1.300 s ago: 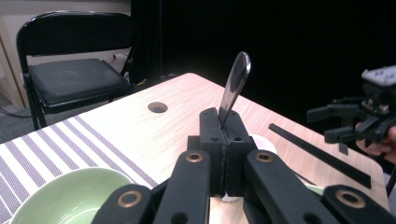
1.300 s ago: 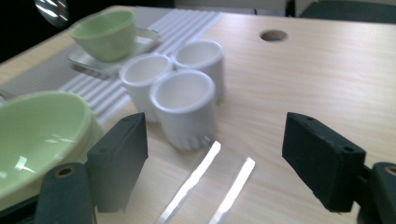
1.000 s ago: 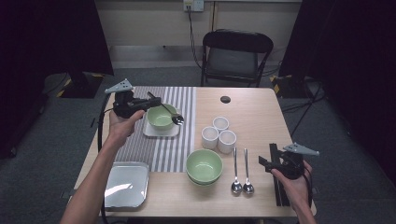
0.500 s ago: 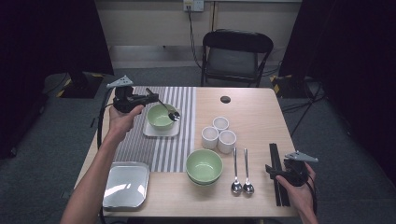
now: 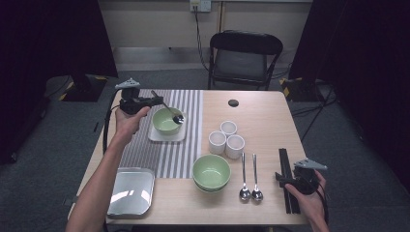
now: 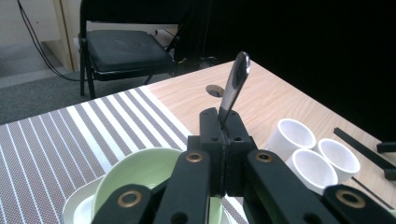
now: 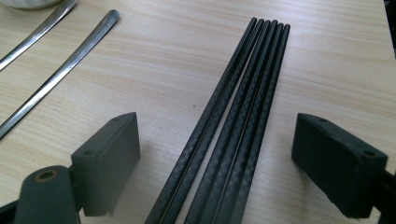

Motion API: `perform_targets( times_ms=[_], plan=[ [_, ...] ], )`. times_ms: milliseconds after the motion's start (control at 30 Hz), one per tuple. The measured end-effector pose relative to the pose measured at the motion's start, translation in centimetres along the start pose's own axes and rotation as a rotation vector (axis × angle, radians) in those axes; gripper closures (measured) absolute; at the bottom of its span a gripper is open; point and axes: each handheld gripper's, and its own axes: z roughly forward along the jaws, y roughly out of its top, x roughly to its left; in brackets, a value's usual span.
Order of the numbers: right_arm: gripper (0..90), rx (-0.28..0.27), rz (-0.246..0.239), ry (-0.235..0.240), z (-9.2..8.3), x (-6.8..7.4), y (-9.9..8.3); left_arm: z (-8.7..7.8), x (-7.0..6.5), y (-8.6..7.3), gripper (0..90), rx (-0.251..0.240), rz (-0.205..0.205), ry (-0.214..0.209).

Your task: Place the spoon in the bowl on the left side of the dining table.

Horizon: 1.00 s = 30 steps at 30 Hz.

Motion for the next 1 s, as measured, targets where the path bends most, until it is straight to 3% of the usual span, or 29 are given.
perform_targets(
  times_ms=[300, 333, 767, 1000],
  plan=[
    [14.3, -0.001, 0.001, -0.003, 0.0, 0.0, 0.0, 0.5, 1.4, -0.8, 89.9, 0.017, -0.031, 0.049],
    [14.3, -0.001, 0.001, -0.003, 0.0, 0.0, 0.0, 0.8, 1.5, -1.2, 89.9, 0.021, -0.046, 0.043],
    [14.3, -0.001, 0.001, -0.003, 0.0, 0.0, 0.0, 1.4, 2.4, -2.6, 89.8, 0.050, -0.056, 0.051],
    [14.3, -0.001, 0.003, -0.004, 0.0, 0.0, 0.0, 1.4, 3.3, -3.7, 89.8, 0.066, -0.080, 0.076]
  ],
)
